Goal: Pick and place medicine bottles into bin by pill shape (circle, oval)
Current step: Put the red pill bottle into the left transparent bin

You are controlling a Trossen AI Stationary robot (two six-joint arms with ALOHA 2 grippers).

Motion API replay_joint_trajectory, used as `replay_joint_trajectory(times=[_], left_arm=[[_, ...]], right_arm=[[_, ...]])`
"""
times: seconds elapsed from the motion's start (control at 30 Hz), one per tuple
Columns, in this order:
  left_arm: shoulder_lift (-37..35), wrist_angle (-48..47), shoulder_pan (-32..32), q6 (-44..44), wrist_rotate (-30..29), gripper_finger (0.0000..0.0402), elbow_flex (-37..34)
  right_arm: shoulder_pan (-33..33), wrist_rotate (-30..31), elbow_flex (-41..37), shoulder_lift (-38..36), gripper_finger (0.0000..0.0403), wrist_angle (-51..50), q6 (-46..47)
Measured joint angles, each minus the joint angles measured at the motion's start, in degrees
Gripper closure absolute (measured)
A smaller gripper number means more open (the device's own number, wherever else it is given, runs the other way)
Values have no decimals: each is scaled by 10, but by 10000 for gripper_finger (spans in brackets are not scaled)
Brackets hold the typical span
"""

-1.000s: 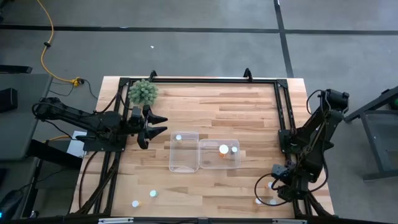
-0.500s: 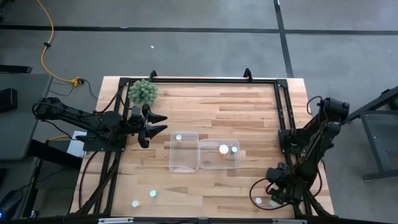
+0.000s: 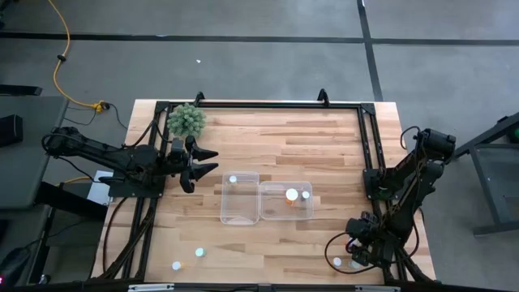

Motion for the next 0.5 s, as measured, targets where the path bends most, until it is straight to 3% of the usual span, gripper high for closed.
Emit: replay_joint_trajectory(times=[0.27,0.5], left_arm=[[0,0,0,0,0,202,0],[0,-2,0,0,0,202,0]], right_arm=[[0,-2,0,0,207,2,2],[0,-7,0,-12,229,8,4]])
